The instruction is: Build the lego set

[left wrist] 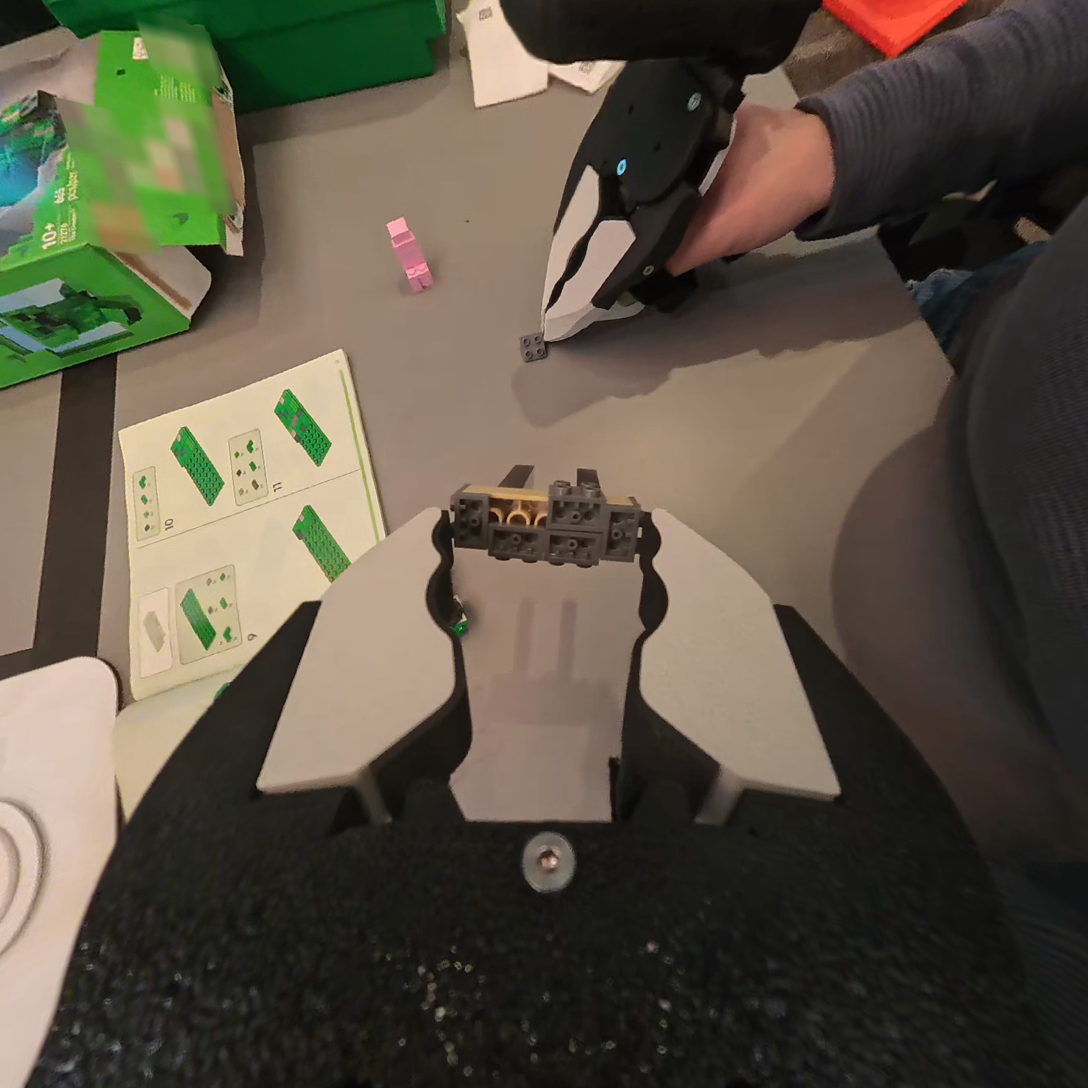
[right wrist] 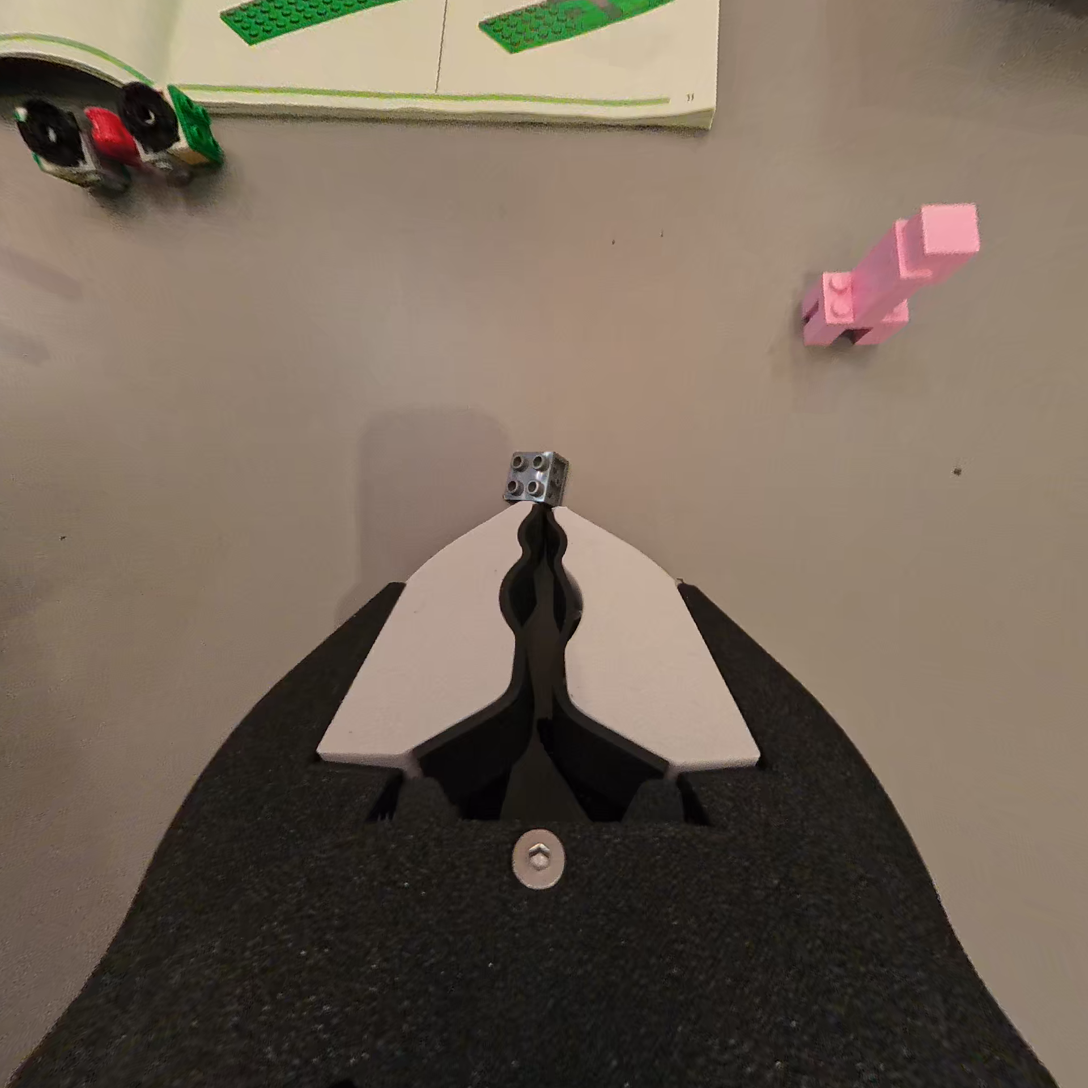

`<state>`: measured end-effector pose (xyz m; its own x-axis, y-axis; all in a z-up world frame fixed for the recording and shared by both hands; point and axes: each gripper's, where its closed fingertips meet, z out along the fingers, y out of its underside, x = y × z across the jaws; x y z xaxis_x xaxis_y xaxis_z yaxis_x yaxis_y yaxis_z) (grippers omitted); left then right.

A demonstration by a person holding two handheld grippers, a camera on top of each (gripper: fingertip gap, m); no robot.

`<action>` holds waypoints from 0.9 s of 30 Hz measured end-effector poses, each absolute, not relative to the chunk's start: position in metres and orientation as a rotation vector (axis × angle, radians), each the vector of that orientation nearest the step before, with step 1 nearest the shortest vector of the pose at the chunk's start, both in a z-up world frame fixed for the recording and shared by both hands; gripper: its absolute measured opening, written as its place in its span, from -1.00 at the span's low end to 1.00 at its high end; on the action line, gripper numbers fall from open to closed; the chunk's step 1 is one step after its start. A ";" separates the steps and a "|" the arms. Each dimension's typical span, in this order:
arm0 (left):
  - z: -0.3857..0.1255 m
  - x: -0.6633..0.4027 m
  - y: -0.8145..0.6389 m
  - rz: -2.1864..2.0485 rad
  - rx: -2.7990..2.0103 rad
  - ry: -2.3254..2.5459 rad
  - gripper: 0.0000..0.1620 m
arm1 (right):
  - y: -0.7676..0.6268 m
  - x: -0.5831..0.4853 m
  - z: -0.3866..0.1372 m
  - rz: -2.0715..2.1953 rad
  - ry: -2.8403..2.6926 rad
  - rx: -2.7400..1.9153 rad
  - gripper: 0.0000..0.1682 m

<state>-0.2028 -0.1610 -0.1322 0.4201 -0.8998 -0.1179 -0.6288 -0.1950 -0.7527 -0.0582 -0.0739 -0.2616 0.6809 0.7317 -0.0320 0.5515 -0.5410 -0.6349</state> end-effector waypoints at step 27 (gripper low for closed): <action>-0.151 -0.217 -0.153 -0.493 -2.015 1.258 -0.25 | -0.011 -0.087 -0.249 0.073 -0.815 -2.083 -0.21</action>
